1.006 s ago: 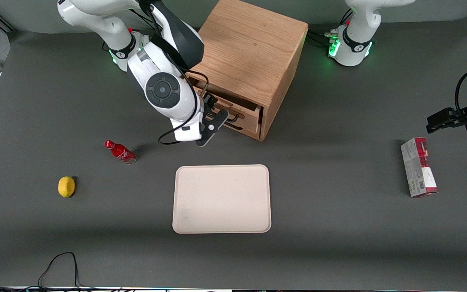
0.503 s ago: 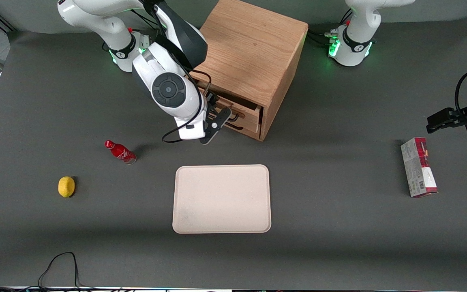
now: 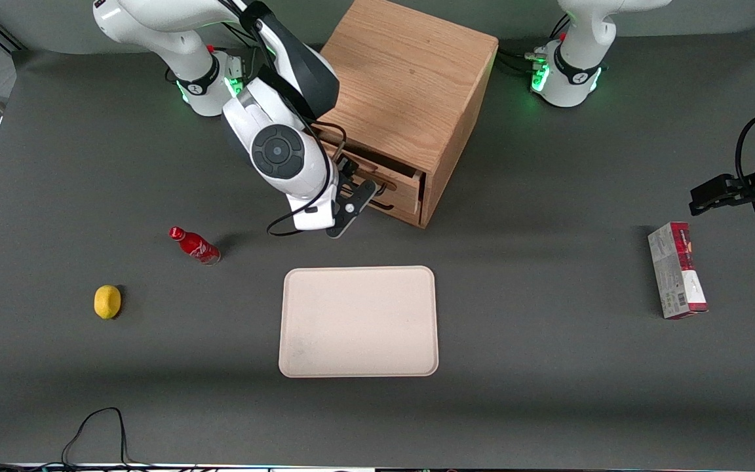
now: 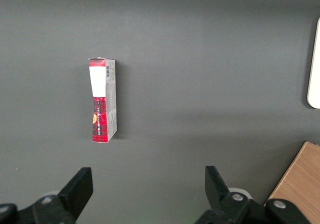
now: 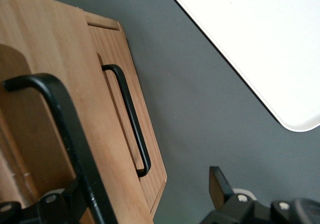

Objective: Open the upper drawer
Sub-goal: 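Pull the upper drawer outward from the cabinet with the right gripper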

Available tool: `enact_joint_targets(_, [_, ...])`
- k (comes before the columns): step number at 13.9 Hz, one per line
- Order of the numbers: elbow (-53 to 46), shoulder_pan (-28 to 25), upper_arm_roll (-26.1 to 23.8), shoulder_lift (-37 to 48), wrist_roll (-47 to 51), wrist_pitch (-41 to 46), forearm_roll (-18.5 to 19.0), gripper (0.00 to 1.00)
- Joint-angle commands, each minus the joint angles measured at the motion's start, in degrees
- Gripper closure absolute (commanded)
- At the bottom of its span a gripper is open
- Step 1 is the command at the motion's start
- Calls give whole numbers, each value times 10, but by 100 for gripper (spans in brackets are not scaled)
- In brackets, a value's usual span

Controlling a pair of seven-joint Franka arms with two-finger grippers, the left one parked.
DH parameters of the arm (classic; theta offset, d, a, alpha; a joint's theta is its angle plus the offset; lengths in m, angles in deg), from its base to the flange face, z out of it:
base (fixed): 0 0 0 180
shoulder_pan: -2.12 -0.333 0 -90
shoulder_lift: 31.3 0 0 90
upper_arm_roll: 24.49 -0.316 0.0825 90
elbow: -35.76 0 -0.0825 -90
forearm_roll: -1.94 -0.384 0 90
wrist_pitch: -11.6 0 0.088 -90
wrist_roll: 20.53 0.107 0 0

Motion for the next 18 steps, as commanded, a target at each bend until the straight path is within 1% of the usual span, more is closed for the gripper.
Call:
enact_joint_targets(1, [-2, 4, 7, -1, -16, -9, -7, 0])
enact_joint_targets(4, [-13, 12, 9, -6, -17, -9, -1, 0])
enact_joint_targets(10, [-32, 30, 10, -9, -17, -10, -1, 0])
enact_joint_targets(18, [-39, 42, 18, -23, -31, -43, -1, 0])
